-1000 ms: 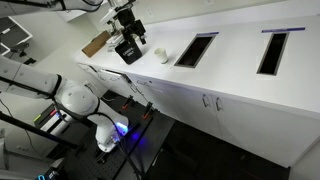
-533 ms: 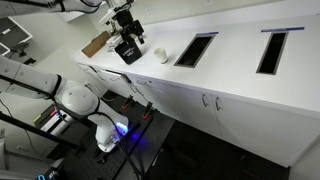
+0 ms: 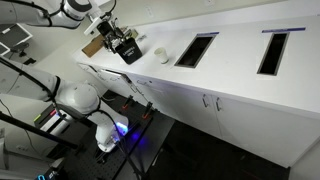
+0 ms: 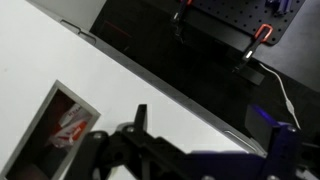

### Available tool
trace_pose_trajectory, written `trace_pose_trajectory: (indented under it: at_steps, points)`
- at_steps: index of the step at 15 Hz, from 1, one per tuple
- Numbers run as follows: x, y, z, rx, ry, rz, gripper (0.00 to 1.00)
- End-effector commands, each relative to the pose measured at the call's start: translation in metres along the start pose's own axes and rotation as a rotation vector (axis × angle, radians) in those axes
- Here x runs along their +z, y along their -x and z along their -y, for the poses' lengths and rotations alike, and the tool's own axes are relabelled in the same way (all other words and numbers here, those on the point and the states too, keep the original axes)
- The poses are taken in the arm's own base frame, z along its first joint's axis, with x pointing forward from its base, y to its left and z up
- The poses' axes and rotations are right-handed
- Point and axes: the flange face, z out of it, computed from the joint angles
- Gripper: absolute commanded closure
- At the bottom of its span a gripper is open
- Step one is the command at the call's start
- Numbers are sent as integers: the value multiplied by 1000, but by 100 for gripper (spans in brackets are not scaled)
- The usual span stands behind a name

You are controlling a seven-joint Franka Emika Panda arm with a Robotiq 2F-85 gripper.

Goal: Open the second drawer from the right

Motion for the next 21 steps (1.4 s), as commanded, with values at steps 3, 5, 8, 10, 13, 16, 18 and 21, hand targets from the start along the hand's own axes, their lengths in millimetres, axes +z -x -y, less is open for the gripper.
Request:
trace_pose_trajectory:
  at_steps: [3, 5, 8, 10, 13, 16, 18, 21]
  points:
    - [-22, -29, 124, -299, 98, -82, 0]
    - [-22, -39, 168, -407, 136, -118, 0]
    - [-15, -54, 231, -565, 170, -176, 0]
    - [-7, -61, 269, -673, 186, -211, 0]
    - [7, -67, 318, -835, 204, -244, 0]
    - [15, -60, 324, -836, 200, -237, 0]
    - [20, -63, 334, -875, 194, -226, 0]
    - [20, -66, 334, -880, 190, -227, 0]
